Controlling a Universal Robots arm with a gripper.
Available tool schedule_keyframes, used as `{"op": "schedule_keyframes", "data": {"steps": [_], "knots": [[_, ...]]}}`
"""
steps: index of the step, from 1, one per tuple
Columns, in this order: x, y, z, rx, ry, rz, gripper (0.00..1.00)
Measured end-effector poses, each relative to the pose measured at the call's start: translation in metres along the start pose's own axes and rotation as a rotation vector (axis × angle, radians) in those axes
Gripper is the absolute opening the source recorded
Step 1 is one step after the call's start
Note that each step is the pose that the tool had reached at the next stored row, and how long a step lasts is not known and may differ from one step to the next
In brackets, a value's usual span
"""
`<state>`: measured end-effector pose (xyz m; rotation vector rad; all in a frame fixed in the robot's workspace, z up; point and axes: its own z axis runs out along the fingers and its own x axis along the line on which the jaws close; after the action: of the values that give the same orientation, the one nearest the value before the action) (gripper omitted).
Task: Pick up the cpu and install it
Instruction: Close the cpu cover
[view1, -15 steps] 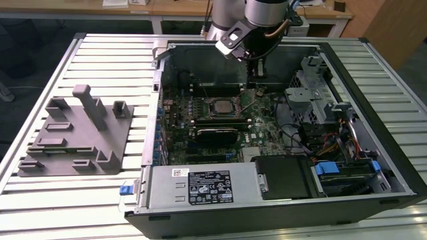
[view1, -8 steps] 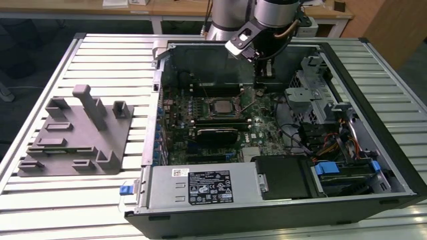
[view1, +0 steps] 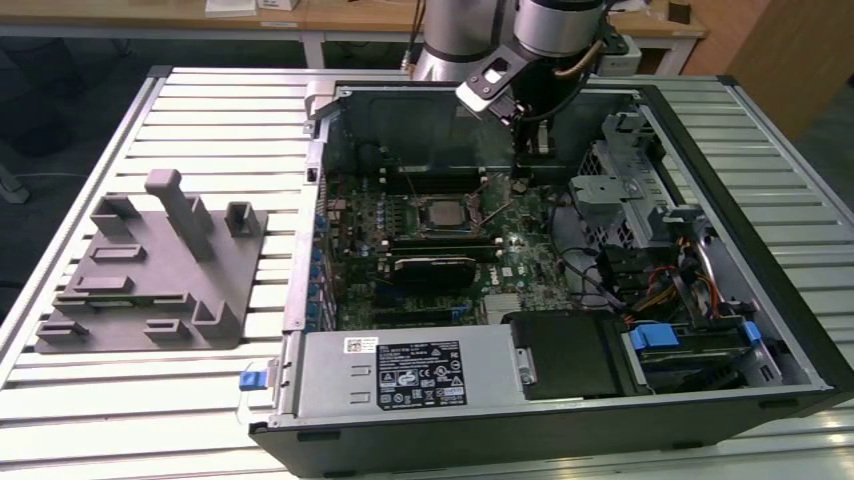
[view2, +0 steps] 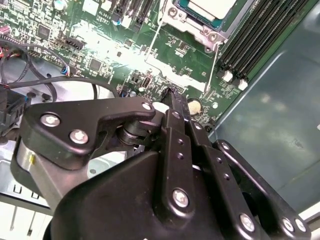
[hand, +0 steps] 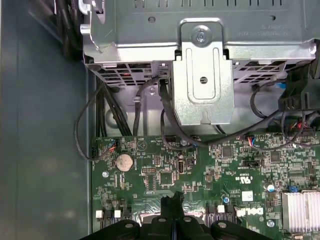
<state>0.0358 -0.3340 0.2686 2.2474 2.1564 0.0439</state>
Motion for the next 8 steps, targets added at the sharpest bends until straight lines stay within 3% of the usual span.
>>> {"op": "schedule_keyframes", "data": {"steps": [8], "knots": [[0.0002, 0.0052, 0.0077, 0.0002, -0.0005, 0.0, 0.11]]}}
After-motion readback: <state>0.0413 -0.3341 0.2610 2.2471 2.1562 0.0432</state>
